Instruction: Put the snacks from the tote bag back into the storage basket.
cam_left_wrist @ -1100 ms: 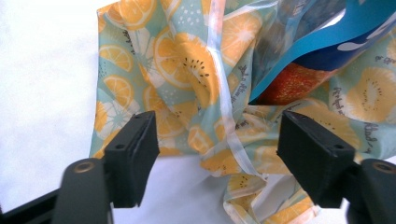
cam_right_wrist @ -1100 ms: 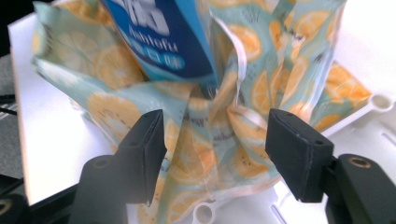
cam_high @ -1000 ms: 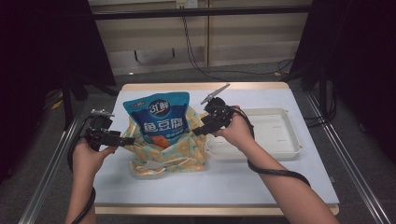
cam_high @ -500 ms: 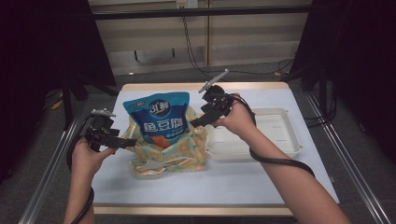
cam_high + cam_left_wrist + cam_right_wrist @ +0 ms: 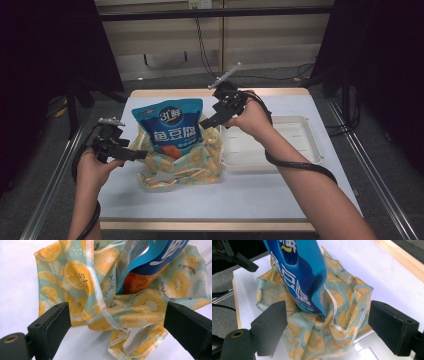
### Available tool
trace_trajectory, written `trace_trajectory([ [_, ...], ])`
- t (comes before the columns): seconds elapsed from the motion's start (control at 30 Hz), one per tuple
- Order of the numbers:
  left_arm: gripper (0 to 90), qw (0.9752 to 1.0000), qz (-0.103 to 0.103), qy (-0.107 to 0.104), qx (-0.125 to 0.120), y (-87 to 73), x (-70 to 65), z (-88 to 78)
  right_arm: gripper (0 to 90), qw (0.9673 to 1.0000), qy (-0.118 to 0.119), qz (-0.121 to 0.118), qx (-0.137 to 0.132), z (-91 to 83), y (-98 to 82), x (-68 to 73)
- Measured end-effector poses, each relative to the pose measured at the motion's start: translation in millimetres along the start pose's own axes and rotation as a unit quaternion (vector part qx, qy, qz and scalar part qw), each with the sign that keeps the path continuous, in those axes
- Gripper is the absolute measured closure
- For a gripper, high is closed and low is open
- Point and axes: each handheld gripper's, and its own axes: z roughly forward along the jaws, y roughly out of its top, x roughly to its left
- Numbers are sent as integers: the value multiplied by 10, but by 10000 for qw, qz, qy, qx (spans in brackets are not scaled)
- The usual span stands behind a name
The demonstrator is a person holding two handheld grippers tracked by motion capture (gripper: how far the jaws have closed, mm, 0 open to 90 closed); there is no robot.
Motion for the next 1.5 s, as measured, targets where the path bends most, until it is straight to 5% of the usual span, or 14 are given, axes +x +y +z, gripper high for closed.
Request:
trace_trajectory([
  [0.47, 71, 10000, 89, 7, 24, -7, -10, -20, 133, 9994, -72, -340, 92, -8, 268, 57],
  [0.87, 72, 10000, 57, -51, 34, -15, 12, 5, 164, 9980, 134, -602, 111, 102, 496, 47],
  [1.5, 73, 10000, 23, 26, 27, -30, 13, 16, 431, 9933, 390, -1050, 298, 295, 659, 158],
])
